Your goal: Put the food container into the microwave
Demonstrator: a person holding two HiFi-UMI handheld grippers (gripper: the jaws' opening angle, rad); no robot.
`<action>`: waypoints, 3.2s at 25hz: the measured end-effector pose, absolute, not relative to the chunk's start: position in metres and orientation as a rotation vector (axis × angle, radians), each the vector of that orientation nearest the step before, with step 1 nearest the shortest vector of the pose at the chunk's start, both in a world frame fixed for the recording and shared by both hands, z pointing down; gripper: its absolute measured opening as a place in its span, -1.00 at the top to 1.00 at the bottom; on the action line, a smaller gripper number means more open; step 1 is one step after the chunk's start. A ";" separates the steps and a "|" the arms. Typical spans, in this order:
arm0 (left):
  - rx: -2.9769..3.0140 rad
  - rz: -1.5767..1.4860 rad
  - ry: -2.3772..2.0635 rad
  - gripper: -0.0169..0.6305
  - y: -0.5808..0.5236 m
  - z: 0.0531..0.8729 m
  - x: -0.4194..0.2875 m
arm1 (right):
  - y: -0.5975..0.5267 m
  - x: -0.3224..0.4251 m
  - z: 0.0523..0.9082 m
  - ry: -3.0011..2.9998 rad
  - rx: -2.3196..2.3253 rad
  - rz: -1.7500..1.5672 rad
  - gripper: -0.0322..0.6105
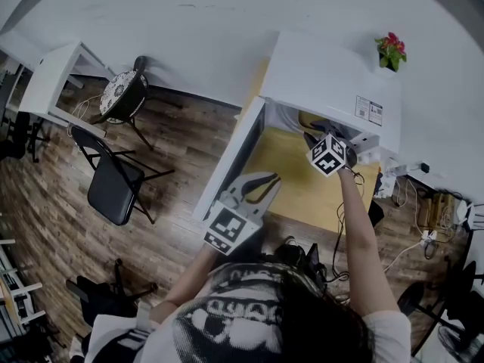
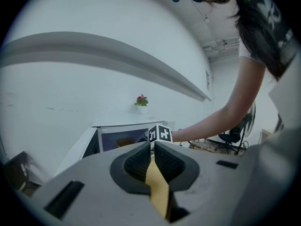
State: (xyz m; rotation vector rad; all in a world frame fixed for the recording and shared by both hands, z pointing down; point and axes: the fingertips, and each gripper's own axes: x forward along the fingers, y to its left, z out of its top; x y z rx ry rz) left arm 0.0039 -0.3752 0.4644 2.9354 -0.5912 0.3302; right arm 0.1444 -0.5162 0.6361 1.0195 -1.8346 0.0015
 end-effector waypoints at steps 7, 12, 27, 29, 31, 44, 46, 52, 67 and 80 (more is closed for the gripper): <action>2.939 0.332 -0.538 0.88 -0.373 0.468 0.009 | -0.471 0.128 0.610 -1.961 1.215 0.140 0.50; 2.928 0.353 -0.482 0.88 -0.367 0.479 0.013 | -0.425 0.119 0.604 -2.026 1.375 0.276 0.52; 2.943 0.395 -0.354 0.88 -0.318 0.495 0.039 | -0.298 0.107 0.572 -2.103 1.668 0.535 0.56; 2.951 0.397 -0.343 0.88 -0.304 0.493 0.041 | -0.284 0.106 0.565 -2.113 1.691 0.521 0.57; 2.956 0.397 -0.340 0.88 -0.290 0.491 0.042 | -0.269 0.103 0.559 -2.120 1.705 0.505 0.58; 3.000 0.410 -0.366 0.88 -0.177 0.475 0.022 | -0.154 0.076 0.505 -2.219 1.810 0.409 0.83; 3.004 0.413 -0.375 0.88 -0.161 0.474 0.015 | -0.140 0.070 0.498 -2.243 1.834 0.385 0.86; 3.021 0.411 -0.386 0.88 -0.122 0.470 -0.004 | -0.101 0.050 0.485 -2.266 1.860 0.308 0.93; 3.067 0.386 -0.379 0.88 -0.051 0.465 -0.029 | -0.039 0.014 0.468 -2.378 1.829 0.277 0.91; 3.088 0.371 -0.366 0.88 -0.033 0.459 -0.023 | -0.026 0.011 0.464 -2.401 1.782 0.260 0.91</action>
